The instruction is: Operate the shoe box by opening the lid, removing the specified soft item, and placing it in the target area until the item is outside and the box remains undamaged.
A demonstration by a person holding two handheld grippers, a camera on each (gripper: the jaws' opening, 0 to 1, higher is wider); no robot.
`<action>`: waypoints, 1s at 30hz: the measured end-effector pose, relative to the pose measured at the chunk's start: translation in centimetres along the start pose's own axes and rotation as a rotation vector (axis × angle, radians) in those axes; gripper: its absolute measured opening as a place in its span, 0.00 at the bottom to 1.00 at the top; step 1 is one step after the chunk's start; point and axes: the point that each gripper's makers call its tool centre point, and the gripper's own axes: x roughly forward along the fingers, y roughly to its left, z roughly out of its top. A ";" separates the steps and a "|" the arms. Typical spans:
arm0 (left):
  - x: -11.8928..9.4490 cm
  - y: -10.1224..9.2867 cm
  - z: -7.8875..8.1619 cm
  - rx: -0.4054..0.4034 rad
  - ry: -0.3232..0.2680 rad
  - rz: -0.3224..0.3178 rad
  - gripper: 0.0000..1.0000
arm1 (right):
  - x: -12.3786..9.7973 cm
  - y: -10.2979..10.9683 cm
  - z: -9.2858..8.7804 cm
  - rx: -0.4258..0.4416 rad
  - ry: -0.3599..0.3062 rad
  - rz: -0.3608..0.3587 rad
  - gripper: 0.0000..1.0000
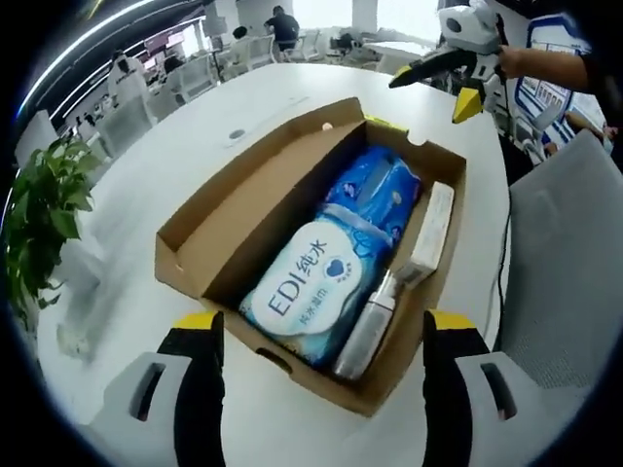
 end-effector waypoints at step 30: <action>2.9 0.2 1.1 0.230 0.062 -0.146 0.99 | 8.0 7.6 3.6 -0.258 0.039 0.212 0.92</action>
